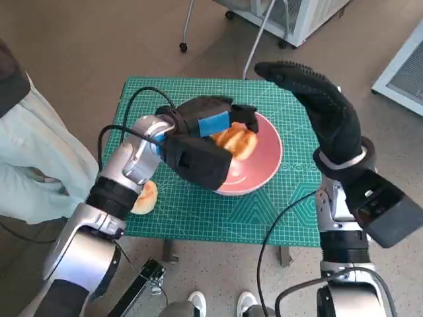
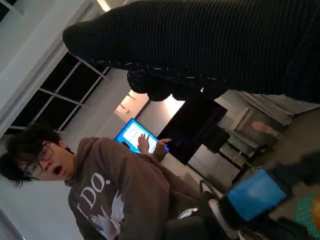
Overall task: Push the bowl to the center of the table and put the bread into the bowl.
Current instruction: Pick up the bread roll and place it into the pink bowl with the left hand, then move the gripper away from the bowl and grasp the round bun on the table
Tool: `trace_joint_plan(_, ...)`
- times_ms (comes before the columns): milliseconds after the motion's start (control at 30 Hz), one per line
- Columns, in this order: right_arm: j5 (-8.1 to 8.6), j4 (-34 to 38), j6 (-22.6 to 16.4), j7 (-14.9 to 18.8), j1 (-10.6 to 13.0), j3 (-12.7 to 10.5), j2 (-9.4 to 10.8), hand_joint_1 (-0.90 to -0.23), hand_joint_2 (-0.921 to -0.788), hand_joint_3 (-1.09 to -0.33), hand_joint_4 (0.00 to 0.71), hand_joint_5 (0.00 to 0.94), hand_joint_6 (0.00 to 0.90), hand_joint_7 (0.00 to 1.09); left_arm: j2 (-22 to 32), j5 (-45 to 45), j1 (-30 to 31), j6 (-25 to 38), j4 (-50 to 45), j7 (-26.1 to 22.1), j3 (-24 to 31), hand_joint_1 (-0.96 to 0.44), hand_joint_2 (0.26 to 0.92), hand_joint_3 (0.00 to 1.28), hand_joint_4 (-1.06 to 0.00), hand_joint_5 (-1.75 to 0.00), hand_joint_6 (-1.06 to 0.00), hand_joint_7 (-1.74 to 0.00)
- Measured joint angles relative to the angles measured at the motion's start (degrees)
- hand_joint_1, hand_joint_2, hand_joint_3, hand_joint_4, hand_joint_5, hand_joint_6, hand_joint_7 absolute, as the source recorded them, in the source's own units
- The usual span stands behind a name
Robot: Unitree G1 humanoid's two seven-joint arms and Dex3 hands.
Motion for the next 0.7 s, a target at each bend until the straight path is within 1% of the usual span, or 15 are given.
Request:
trace_joint_plan(100, 0.01, -0.1, 0.1, 0.0, 0.0, 0.0, 0.0, -0.707, -0.921, -0.815, 0.238, 0.019, -0.001, 0.76, 0.6, -0.2, 0.1, 2.7, -3.2, -2.5, 0.3, -0.09, 0.789, 0.07, -0.12, -0.03, -0.15, -0.49)
trace_joint_plan(133, 0.01, -0.1, 0.1, 0.0, 0.0, 0.0, 0.1, -0.707, -0.921, -0.815, 0.238, 0.02, -0.001, 0.76, 0.9, -0.3, 0.3, 3.4, -4.7, -2.9, 0.6, -0.1, 0.789, 0.07, -0.13, -0.03, -0.18, -0.49)
trace_joint_plan(333, 0.01, -0.1, 0.1, 0.0, 0.0, 0.0, 0.1, -0.704, -0.921, -0.814, 0.238, 0.021, -0.001, 0.76, 2.6, -2.9, 1.2, 5.3, -11.5, -3.0, 4.0, -0.14, 0.792, 0.06, -0.23, -0.06, -0.26, -0.52)
trace_joint_plan(533, 0.02, -0.1, -0.1, 0.0, 0.0, 0.0, 0.2, -0.703, -0.921, -0.812, 0.238, 0.023, -0.001, 0.76, 5.8, -6.8, 2.5, 7.3, -19.3, -4.2, 8.6, -0.15, 0.799, 0.05, -0.31, -0.08, -0.28, -0.54)
trace_joint_plan(700, 0.04, -0.1, -0.4, 0.0, 0.1, -0.1, 0.3, -0.702, -0.921, -0.81, 0.237, 0.024, -0.001, 0.77, 10.1, -9.3, 5.8, 10.6, -30.0, -5.6, 13.3, -0.14, 0.818, 0.02, -0.38, -0.04, -0.34, -0.43)
